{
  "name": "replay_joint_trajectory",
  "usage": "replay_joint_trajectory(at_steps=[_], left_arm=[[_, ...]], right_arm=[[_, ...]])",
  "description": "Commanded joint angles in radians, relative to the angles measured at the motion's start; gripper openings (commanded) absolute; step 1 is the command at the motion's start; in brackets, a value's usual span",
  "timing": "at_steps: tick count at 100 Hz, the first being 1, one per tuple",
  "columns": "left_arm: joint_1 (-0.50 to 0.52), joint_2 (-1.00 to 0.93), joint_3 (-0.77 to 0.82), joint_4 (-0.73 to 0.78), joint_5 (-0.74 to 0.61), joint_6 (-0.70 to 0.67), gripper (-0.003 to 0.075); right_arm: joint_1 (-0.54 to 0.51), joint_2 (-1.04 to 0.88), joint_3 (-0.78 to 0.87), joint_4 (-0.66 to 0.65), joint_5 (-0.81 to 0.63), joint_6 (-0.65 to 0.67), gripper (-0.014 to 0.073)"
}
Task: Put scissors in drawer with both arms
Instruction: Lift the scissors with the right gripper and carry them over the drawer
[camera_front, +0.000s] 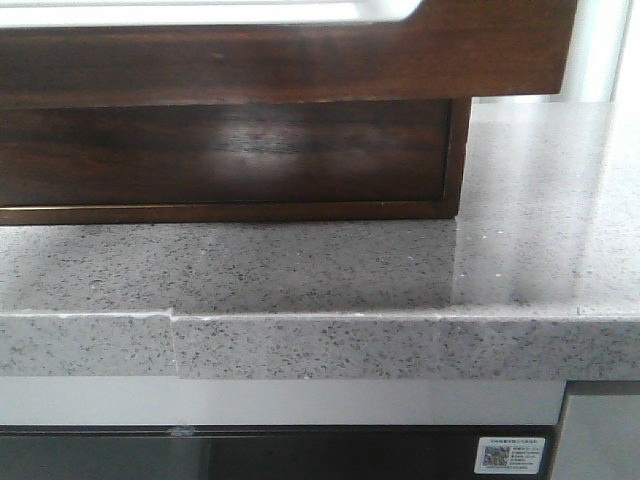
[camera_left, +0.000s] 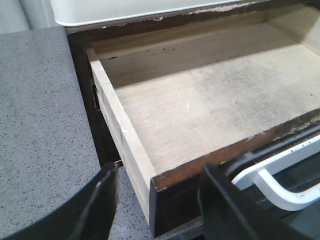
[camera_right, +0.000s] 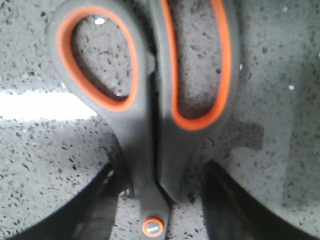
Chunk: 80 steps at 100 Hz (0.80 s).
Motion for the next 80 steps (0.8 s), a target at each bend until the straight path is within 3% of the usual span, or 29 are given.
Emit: replay_joint_trajectory(at_steps=[1, 40, 80], left_arm=[[-0.007, 0.007, -0.026, -0.021, -0.077, -0.011, 0.0347], [-0.007, 0.007, -0.026, -0.020, -0.077, -0.011, 0.0347], [-0.007, 0.007, -0.026, -0.020, -0.077, -0.011, 0.0347]], right_arm=[[0.000, -0.043, -0.031, 0.014, 0.005, -0.018, 0.0233], [0.000, -0.043, -0.031, 0.014, 0.020, -0.032, 0.0021], [0.014, -0.201, -0.079, 0.064, 0.023, -0.068, 0.0020]])
